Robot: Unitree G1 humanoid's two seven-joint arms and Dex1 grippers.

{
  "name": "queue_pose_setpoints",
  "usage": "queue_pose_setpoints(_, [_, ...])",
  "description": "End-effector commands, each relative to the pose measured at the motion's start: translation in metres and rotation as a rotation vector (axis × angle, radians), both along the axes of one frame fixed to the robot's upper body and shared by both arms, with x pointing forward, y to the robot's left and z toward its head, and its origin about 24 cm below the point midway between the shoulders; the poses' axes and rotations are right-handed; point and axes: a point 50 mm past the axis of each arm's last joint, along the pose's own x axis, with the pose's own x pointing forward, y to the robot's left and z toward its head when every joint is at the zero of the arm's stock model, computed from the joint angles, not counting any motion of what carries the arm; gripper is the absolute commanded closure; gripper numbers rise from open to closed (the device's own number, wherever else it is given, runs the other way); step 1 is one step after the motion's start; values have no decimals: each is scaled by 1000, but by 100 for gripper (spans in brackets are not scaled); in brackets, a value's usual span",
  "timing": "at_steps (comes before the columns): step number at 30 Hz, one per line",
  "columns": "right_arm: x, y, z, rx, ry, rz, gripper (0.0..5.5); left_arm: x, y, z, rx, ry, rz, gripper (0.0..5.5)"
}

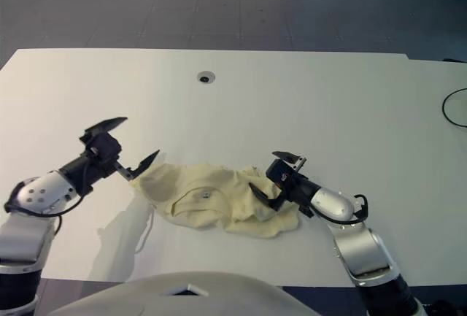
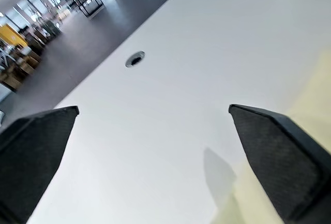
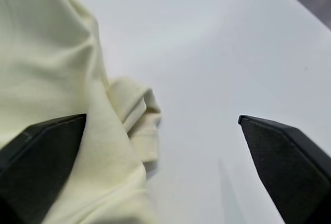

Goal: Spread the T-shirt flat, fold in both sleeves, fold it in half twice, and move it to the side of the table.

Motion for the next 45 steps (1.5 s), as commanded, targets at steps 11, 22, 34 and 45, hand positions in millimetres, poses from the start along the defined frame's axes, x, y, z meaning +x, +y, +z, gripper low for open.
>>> queue_pose_setpoints(11, [15,-19,13,13,-80,-47,12,0,0,-2,-12,-112,-266,10])
queue_pose_setpoints(22, [-7,-16,69,230,-154,30,12,-13,-29,-8,-13,-22,-541,10])
queue_pose_setpoints(34, [-43,-4,54,17,-72,283,12,-12,-39,-29,113,134,-703,10])
queue_pose_setpoints(45, [-45,-1,36,-70,-34,304,12,-7,-52,-45,219,144,-741,10])
